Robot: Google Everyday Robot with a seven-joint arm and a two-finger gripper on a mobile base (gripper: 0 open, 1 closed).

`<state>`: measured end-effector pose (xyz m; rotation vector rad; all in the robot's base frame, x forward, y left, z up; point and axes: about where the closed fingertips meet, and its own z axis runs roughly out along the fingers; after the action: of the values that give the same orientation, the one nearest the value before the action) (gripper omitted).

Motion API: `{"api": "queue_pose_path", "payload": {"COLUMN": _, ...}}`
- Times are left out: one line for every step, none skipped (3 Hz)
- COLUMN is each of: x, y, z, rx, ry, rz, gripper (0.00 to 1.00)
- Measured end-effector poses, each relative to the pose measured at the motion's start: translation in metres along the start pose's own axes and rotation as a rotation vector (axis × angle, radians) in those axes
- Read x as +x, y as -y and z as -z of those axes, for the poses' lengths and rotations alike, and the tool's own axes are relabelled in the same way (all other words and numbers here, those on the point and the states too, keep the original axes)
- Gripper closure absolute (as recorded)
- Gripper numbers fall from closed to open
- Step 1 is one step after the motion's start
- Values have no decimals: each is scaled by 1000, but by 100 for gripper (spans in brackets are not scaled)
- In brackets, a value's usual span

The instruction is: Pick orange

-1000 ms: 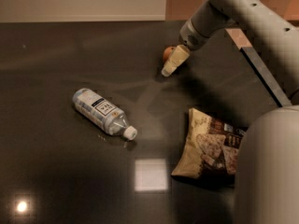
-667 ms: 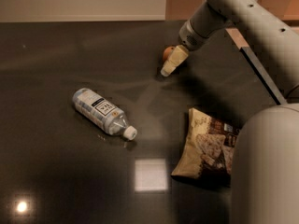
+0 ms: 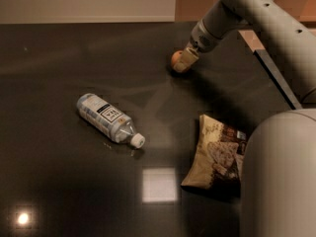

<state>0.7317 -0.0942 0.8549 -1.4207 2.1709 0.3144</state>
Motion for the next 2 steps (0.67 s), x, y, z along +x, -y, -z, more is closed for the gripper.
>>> {"api": "queue_pose_path", "payload": {"x": -4, "y": -1, "z": 21, "rx": 6, "ry": 10, "rz": 3, "gripper": 80}}
{"api": "queue_pose_path", "payload": {"x": -10, "y": -6, "z": 54, "rx": 18, "ry": 21, "rz": 18, "gripper": 100}}
